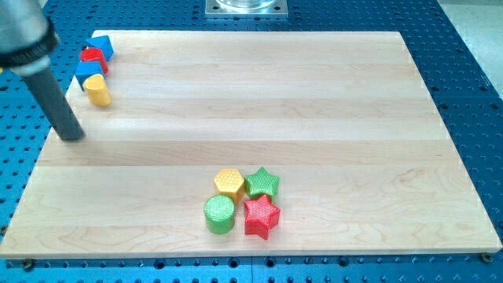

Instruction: Separate the heart and blue cube

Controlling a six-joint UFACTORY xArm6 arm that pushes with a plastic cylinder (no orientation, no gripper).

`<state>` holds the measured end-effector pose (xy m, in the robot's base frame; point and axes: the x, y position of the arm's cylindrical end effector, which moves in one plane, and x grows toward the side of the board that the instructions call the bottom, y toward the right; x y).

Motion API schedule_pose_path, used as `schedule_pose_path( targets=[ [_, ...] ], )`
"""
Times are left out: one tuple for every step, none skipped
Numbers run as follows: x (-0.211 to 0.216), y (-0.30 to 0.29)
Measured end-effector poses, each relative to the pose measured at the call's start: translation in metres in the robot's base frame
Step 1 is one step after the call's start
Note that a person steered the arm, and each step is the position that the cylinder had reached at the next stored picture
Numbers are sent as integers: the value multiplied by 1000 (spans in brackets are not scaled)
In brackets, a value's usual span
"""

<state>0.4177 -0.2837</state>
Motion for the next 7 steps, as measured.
schedule_pose_path(
  targets=[
    [-64, -9],
    [-113, -9],
    [-121, -2],
    [-104, -1],
    [-62, 20],
    [-35, 41],
    [-29, 50]
  ],
)
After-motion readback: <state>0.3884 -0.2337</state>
